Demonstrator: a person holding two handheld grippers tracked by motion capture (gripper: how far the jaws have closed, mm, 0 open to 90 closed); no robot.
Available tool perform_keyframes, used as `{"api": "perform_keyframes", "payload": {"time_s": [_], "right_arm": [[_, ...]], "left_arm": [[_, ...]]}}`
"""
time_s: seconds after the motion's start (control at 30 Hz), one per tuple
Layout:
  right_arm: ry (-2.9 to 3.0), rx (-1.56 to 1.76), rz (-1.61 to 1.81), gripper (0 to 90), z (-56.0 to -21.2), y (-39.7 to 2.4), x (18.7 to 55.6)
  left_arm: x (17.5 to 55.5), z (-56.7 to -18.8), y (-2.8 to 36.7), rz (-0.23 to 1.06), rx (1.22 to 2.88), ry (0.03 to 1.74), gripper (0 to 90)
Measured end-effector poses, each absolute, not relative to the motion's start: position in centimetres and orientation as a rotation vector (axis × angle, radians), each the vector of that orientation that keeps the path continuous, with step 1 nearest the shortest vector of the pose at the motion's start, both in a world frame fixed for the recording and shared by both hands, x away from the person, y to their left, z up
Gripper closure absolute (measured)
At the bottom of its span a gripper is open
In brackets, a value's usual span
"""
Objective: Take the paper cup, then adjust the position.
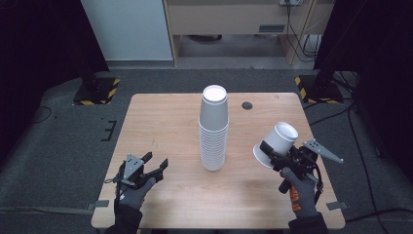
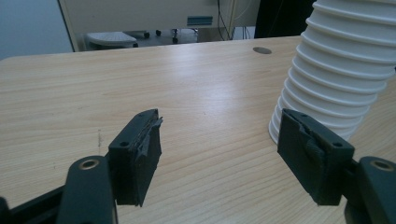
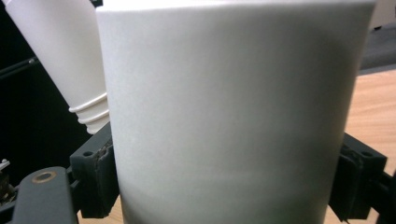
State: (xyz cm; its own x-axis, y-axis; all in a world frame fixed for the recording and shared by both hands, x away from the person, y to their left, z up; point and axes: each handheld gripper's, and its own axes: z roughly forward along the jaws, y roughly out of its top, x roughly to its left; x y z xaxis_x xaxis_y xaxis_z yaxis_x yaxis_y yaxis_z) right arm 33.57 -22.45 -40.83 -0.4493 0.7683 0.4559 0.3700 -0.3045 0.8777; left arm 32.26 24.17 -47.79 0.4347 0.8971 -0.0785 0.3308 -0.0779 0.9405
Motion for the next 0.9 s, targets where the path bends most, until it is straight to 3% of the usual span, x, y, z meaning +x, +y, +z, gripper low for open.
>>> {"api": "perform_keyframes", "payload": {"time_s": [0.9], "right_arm": [[1.490, 1.632, 1.979, 15.5, -42.5, -23.0, 32.9]], "left_arm": [[31.2, -47.2, 20.8, 0.634, 1.667, 0.966, 29.2]]}}
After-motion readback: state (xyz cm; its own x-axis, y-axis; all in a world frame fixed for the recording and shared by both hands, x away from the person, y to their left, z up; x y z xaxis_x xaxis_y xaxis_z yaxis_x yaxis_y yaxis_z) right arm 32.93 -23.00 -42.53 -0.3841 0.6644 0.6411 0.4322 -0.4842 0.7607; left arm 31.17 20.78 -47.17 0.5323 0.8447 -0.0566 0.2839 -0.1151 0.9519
